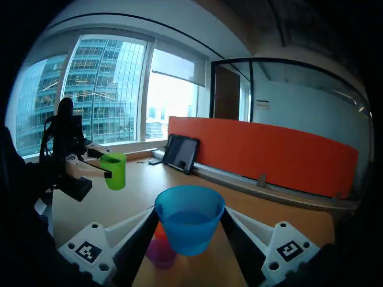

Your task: Pour water

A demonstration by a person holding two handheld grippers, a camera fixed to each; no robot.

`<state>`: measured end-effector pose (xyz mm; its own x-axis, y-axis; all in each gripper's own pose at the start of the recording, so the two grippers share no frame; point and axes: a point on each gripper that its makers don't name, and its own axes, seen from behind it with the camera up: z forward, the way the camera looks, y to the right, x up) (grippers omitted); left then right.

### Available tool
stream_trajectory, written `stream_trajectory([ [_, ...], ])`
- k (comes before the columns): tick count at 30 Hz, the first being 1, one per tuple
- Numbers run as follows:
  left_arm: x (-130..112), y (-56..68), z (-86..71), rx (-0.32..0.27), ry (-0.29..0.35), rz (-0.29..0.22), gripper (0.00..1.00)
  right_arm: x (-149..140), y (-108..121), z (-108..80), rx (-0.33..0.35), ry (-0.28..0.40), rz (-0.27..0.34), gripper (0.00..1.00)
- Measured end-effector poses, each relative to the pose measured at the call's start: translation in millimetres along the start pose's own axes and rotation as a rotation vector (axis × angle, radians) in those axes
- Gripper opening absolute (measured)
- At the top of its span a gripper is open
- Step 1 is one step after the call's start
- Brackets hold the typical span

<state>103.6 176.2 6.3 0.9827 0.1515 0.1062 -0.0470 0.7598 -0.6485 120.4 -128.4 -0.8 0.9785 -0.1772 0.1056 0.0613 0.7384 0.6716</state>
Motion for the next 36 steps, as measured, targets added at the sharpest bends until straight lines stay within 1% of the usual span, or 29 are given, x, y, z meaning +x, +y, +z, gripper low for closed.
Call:
stream_trajectory([
  [6,15.4,4.6,-3.4,-0.005,0.037,0.006,0.85,18.6,-8.3,1.3,0.016,0.044,0.008,0.91],
  [12,29.0,7.5,-4.7,-0.011,0.076,-0.004,0.85,25.2,-11.6,5.4,0.024,0.056,-0.001,0.91],
  [20,32.5,7.8,-5.6,-0.015,0.101,-0.006,0.85,33.0,-16.7,12.3,0.046,0.063,-0.017,0.91],
  [29,33.7,9.3,-4.0,-0.029,0.112,-0.014,0.85,47.8,-21.4,19.7,0.069,0.078,-0.065,0.91],
  [36,34.8,15.8,-0.2,-0.045,0.114,-0.013,0.85,63.1,-22.2,26.7,0.085,0.089,-0.134,0.91],
])
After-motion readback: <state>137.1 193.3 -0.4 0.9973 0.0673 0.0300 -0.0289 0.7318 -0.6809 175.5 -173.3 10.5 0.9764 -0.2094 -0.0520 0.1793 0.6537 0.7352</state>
